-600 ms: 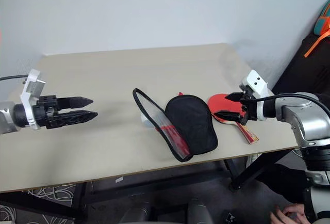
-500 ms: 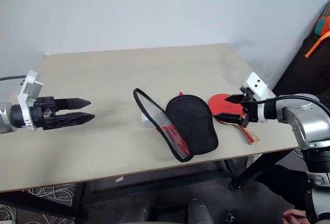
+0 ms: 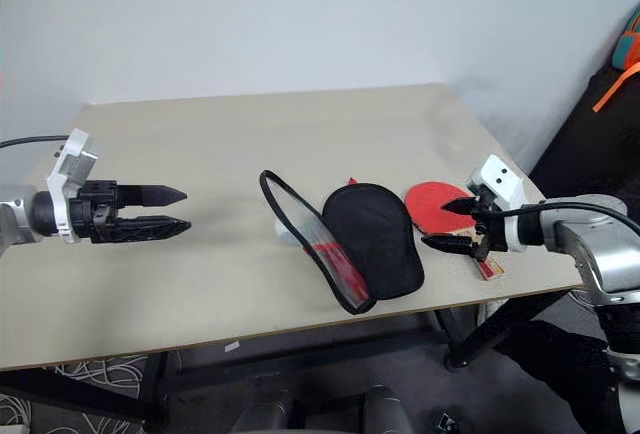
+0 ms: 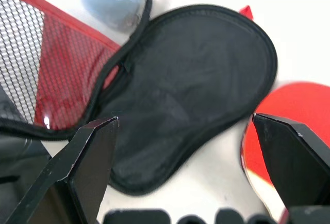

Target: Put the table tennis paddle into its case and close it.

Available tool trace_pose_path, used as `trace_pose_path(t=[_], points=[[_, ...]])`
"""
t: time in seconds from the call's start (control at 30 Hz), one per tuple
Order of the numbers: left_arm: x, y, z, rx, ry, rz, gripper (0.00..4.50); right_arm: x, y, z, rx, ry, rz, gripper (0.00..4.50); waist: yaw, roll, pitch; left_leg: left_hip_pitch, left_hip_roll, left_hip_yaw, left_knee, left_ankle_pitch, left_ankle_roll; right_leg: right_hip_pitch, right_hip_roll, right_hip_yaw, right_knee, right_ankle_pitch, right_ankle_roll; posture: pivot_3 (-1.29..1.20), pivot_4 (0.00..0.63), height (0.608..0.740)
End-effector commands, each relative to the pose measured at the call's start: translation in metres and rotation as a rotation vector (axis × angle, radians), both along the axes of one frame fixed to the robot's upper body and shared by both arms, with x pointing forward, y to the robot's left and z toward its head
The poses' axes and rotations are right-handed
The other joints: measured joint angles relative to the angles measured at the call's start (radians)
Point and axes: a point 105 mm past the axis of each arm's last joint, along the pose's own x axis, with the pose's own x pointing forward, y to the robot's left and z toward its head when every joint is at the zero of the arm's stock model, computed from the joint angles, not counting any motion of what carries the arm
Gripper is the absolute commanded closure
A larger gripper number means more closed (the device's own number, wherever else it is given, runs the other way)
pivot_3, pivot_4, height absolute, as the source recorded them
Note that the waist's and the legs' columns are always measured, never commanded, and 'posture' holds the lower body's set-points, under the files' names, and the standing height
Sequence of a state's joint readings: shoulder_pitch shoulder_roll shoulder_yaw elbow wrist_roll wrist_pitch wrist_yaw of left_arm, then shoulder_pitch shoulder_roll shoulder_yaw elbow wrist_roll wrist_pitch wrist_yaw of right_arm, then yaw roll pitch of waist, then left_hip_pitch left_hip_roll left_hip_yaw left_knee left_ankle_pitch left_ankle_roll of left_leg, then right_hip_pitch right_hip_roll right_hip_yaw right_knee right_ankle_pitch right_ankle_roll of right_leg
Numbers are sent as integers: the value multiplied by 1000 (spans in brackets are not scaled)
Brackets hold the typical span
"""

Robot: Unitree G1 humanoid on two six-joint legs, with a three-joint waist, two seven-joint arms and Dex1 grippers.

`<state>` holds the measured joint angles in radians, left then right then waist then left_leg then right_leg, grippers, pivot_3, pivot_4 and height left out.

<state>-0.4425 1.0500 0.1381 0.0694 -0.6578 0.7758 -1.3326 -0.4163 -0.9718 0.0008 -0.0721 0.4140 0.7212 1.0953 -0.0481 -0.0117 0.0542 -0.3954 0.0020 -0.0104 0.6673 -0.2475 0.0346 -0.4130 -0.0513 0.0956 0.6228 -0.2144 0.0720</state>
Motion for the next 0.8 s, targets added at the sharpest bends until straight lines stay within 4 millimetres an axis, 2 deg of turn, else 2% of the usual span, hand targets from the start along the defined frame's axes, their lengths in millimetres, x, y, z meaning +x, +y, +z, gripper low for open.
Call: trace_pose_path(t=[0.03, 0.43, 0.67, 0.8], points=[[-2, -2, 10, 37, -52, -36, 38, -4, -5, 27, -20, -68, 23, 0, 0, 0, 0, 0, 0, 0, 0, 0, 0, 0, 0, 0, 0, 0, 0, 0, 0, 740], [-13, 9, 6, 86, -58, -32, 38, -9, -53, 49, -83, -74, 7, 0, 0, 0, 1, 0, 1, 0, 0, 0, 0, 0, 0, 0, 0, 0, 0, 0, 0, 740], [-18, 24, 11, 108, -59, -20, 38, -12, -64, 56, -92, -70, 19, 0, 0, 1, 1, 0, 1, 1, 0, 0, 0, 0, 0, 0, 0, 0, 0, 0, 0, 740], [-16, 27, 11, 114, -66, -16, 38, -10, -73, 51, -111, -62, -19, 0, 0, 2, 1, 1, 1, 1, 1, 0, 0, 0, 0, 0, 0, 0, 0, 0, 0, 740]])
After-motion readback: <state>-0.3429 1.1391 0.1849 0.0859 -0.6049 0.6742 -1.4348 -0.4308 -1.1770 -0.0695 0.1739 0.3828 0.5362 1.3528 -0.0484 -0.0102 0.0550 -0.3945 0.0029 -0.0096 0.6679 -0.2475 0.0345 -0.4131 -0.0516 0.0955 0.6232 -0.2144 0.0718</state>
